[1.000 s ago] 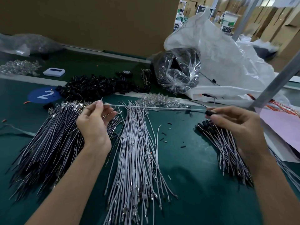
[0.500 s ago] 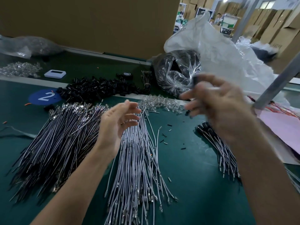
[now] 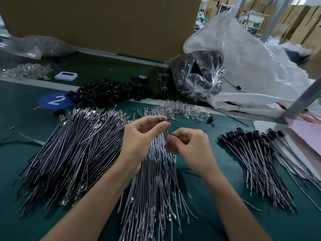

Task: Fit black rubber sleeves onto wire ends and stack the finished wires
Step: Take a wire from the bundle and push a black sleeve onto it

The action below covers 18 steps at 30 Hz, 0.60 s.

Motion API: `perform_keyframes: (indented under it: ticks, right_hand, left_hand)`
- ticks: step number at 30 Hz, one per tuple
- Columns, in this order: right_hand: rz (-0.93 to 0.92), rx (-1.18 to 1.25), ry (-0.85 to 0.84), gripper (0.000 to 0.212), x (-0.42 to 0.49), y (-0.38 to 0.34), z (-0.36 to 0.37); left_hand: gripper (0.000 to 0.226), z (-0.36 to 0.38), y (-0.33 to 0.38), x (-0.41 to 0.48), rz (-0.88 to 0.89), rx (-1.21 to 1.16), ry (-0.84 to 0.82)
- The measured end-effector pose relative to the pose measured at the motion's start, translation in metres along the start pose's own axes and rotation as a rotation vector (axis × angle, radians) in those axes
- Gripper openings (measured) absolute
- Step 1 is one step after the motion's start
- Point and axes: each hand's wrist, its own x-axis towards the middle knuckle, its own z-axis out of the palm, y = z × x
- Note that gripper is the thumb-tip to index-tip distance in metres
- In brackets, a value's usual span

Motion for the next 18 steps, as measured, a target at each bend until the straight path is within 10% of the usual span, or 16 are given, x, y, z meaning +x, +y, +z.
perform_keyframes:
  ticks: [18]
  right_hand:
    - [-0.075,0.153,0.015,0.012,-0.004,0.004,0.011]
  left_hand:
    - [0.014,-0.007,0.013,0.002,-0.005,-0.105,0.033]
